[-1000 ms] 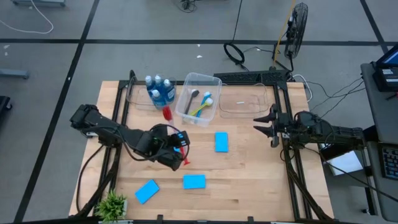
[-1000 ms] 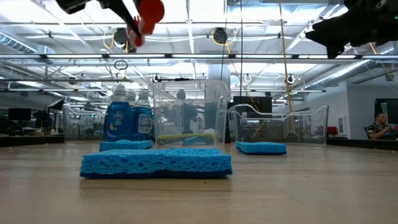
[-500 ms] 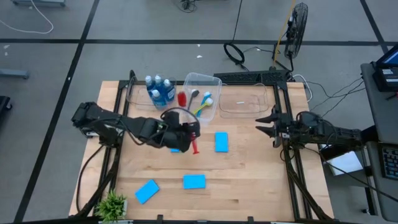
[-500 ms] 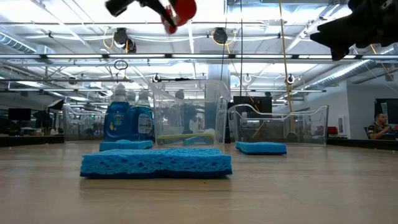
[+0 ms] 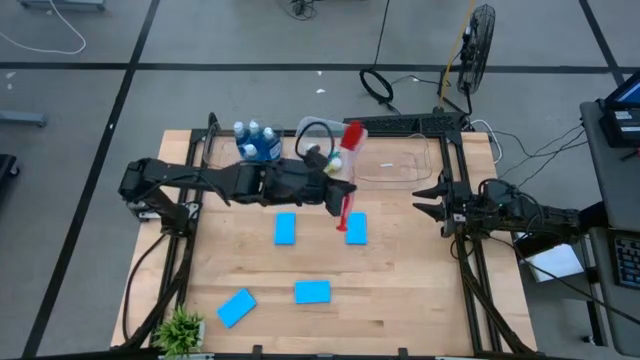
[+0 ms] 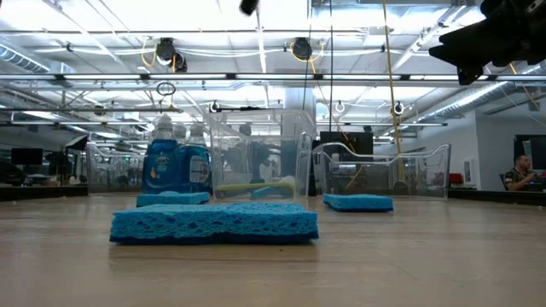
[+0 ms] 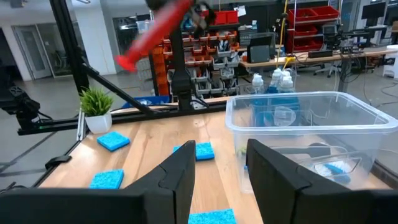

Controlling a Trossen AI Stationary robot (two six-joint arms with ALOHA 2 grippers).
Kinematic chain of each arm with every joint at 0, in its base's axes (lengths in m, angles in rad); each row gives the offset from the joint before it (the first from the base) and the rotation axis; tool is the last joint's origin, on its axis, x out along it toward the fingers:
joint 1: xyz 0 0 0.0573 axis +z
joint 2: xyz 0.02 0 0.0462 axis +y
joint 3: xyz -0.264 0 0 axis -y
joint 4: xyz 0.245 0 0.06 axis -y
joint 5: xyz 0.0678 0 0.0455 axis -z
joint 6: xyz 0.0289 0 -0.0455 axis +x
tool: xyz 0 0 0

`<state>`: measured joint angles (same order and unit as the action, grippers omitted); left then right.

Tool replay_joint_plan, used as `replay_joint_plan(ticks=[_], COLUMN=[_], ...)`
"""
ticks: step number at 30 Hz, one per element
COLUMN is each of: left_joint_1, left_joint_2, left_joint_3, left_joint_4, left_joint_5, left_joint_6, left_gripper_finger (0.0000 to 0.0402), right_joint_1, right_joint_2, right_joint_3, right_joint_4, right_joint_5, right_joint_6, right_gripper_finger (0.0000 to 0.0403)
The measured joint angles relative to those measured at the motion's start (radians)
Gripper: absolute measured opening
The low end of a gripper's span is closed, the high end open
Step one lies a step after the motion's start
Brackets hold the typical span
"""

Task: Pick & Place Kitchen Sink Supplies
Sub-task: Put the red dish brush into the transparent container

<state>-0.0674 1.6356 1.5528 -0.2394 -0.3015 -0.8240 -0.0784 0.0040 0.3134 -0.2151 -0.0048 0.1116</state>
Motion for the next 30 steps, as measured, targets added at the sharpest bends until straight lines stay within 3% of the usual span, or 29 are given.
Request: replay_joint_plan(ticks=[6, 19, 26, 30], left_joint_1=[0.007, -0.069, -0.090, -0.089], left_joint_2=[0.000, 0.001, 0.001, 0.000], left_joint_3=[0.000, 0.000, 0.000, 0.000], left_joint_4=[0.257, 0.694, 0.697, 0.607], left_joint_5=[0.200, 0.613, 0.609, 0.497], left_joint_6=[0.213, 0.481, 0.490, 0.435], left_gripper_finger=[0.0051, 0.0051, 0.0051, 0.0051], right_joint_1=[0.000, 0.000, 0.000, 0.000], right_joint_2=[0.000, 0.000, 0.000, 0.000], right_joint_3=[0.000, 0.000, 0.000, 0.000], right_joint_4=[0.000, 0.000, 0.000, 0.000], right_joint_5=[0.000, 0.002, 0.003, 0.003], right_joint_6=[0.000, -0.003, -0.003, -0.003], right_gripper_finger=[0.0130, 0.0130, 0.0130, 0.0130])
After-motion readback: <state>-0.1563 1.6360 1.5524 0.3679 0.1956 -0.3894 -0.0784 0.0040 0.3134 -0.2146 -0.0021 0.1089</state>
